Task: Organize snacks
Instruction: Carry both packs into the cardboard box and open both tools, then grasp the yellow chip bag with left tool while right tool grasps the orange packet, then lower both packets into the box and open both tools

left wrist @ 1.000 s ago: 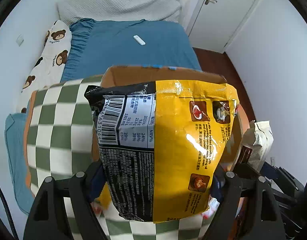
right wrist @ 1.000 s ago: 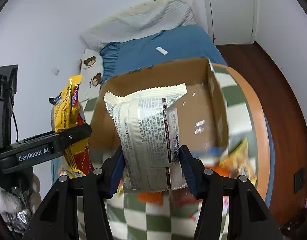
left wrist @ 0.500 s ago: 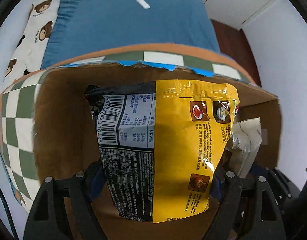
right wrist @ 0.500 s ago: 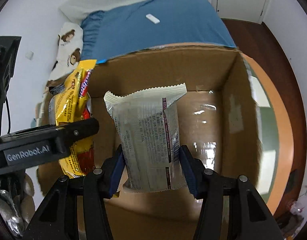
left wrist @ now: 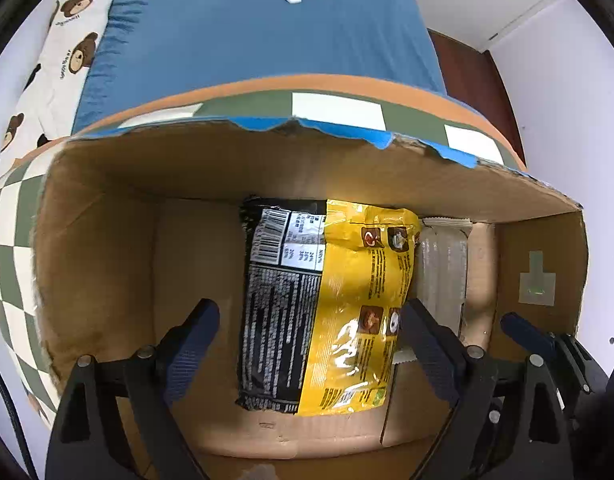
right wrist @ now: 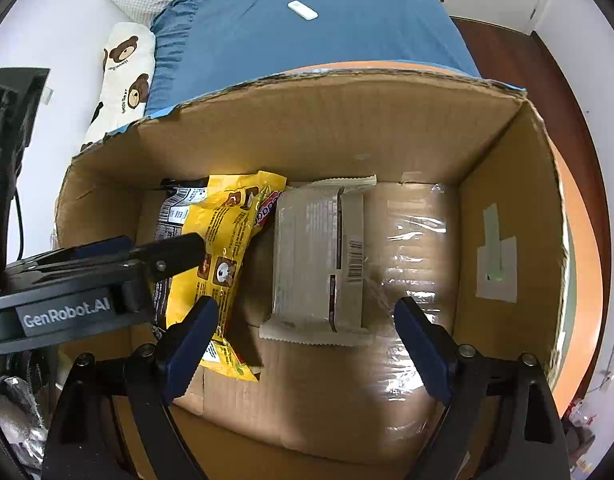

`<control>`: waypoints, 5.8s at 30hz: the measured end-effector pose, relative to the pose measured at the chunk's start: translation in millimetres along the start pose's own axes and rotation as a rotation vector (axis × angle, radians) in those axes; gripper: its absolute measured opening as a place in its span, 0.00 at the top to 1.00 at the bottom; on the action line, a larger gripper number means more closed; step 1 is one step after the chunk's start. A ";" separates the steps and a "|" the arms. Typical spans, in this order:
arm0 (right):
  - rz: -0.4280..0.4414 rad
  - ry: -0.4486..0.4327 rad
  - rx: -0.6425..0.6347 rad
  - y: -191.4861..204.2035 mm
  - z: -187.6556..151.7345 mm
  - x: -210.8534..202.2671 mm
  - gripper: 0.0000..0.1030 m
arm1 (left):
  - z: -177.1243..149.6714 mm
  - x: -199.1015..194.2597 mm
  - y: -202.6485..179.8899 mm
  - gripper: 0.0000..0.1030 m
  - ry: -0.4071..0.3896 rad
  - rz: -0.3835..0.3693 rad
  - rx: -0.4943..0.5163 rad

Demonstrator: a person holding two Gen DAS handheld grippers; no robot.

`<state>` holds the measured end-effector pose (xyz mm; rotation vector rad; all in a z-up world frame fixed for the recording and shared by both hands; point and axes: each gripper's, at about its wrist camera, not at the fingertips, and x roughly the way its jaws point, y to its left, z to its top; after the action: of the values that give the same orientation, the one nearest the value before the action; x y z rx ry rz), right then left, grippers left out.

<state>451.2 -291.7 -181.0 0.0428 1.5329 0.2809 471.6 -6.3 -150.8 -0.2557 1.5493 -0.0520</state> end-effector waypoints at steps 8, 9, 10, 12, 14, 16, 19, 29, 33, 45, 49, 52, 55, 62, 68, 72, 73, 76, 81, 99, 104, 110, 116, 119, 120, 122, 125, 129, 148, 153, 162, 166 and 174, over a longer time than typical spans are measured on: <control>-0.053 -0.067 0.000 15.7 -25.9 -37.3 0.11 | -38.2 -51.4 6.1 0.10 -0.151 0.046 0.013; -0.057 -0.076 0.000 20.4 -28.1 -43.7 0.11 | -43.8 -57.6 7.6 0.10 -0.169 0.046 0.016; -0.065 -0.092 0.001 20.4 -33.4 -50.8 0.11 | -51.3 -65.6 8.8 0.10 -0.188 0.050 0.017; -0.077 -0.117 0.002 25.2 -41.1 -62.5 0.11 | -54.9 -76.7 16.8 0.10 -0.224 0.058 0.024; -0.085 -0.141 0.000 31.8 -47.7 -71.4 0.11 | -56.1 -84.2 22.0 0.10 -0.257 0.073 0.033; -0.088 -0.164 0.000 35.9 -57.1 -82.5 0.11 | -66.3 -93.8 22.1 0.10 -0.287 0.071 0.041; -0.093 -0.215 0.000 42.4 -73.3 -100.4 0.11 | -85.6 -110.5 23.5 0.10 -0.325 0.062 0.047; 0.028 -0.353 0.032 59.3 -152.2 -152.3 0.11 | -174.3 -139.1 36.3 0.10 -0.420 0.114 0.118; 0.083 -0.364 0.044 67.9 -196.8 -139.6 0.11 | -212.6 -106.8 56.6 0.10 -0.354 0.219 0.201; 0.173 -0.108 0.104 81.0 -253.8 -9.1 0.24 | -235.3 16.4 112.8 0.10 -0.069 0.323 0.354; 0.139 -0.082 0.088 85.3 -257.3 15.1 0.24 | -221.3 25.7 102.8 0.10 -0.046 0.327 0.444; 0.119 -0.065 0.088 87.9 -259.1 31.7 0.24 | -213.7 35.9 97.5 0.10 -0.019 0.319 0.506; 0.103 -0.058 0.094 90.7 -262.4 46.0 0.24 | -210.9 44.8 97.9 0.18 0.003 0.293 0.517; 0.059 -0.060 0.048 97.3 -272.7 53.6 0.35 | -224.2 43.7 126.9 0.35 -0.001 0.212 0.316; 0.031 0.038 -0.041 103.1 -297.3 59.5 0.35 | -263.2 48.8 168.6 0.36 0.073 0.152 0.026; 0.012 0.118 -0.105 100.8 -317.3 61.5 0.35 | -289.8 58.3 181.8 0.35 0.099 0.119 -0.045; -0.004 0.134 -0.130 101.8 -325.7 60.1 0.35 | -295.4 61.8 183.1 0.35 0.099 0.117 -0.045; -0.027 0.160 -0.161 101.3 -344.5 60.7 0.35 | -301.3 72.7 185.4 0.34 0.091 0.137 -0.017; -0.026 0.131 -0.108 95.7 -355.2 66.2 0.34 | -295.1 87.4 190.4 0.33 0.089 0.133 -0.017; 0.038 0.081 -0.014 95.3 -379.8 61.0 0.15 | -345.1 97.8 208.2 0.35 0.093 0.091 -0.049; 0.043 0.085 0.017 100.5 -375.4 60.5 0.15 | -347.8 90.1 213.9 0.39 0.079 0.097 -0.034; -0.004 0.049 0.056 92.9 -371.6 61.9 0.36 | -347.5 88.9 180.5 0.53 0.024 0.139 -0.051; 0.027 0.008 0.051 96.6 -380.8 48.5 0.42 | -362.3 59.6 168.5 0.54 -0.035 0.154 -0.040; 0.049 -0.016 0.047 98.3 -386.4 32.5 0.43 | -368.9 43.5 163.0 0.54 -0.063 0.123 -0.050; 0.062 -0.023 0.048 105.9 -384.7 27.6 0.43 | -369.5 33.0 161.9 0.54 -0.071 0.112 -0.052; 0.086 -0.040 0.045 103.4 -383.2 12.1 0.43 | -371.5 14.0 156.7 0.54 -0.097 0.071 -0.060; 0.132 -0.080 0.039 103.4 -378.2 -19.6 0.43 | -366.5 -18.4 144.1 0.54 -0.146 0.030 -0.051; 0.194 -0.169 0.027 94.3 -355.9 -80.4 0.43 | -333.1 -81.0 118.1 0.54 -0.213 -0.042 -0.021; -0.013 -0.251 0.065 17.0 -70.4 -116.3 0.43 | -42.4 -53.3 52.7 0.53 -0.119 0.037 -0.024; -0.084 -0.188 0.061 6.3 -23.9 -82.1 0.43 | -6.4 -27.4 63.0 0.53 -0.062 0.064 -0.037; -0.120 -0.082 0.082 -1.6 8.4 -45.4 0.07 | 11.8 -3.2 71.8 0.10 -0.012 0.063 -0.054; -0.126 -0.073 0.073 3.1 1.0 -38.5 0.07 | 9.0 -1.4 66.6 0.10 -0.009 0.049 -0.038; -0.159 -0.091 0.048 17.6 -29.0 -42.1 0.07 | -13.9 -3.1 58.6 0.10 -0.024 0.055 -0.029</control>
<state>419.3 -287.7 -137.5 -0.0278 1.4433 0.1144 450.3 49.5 -159.3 -0.2357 1.5329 0.0172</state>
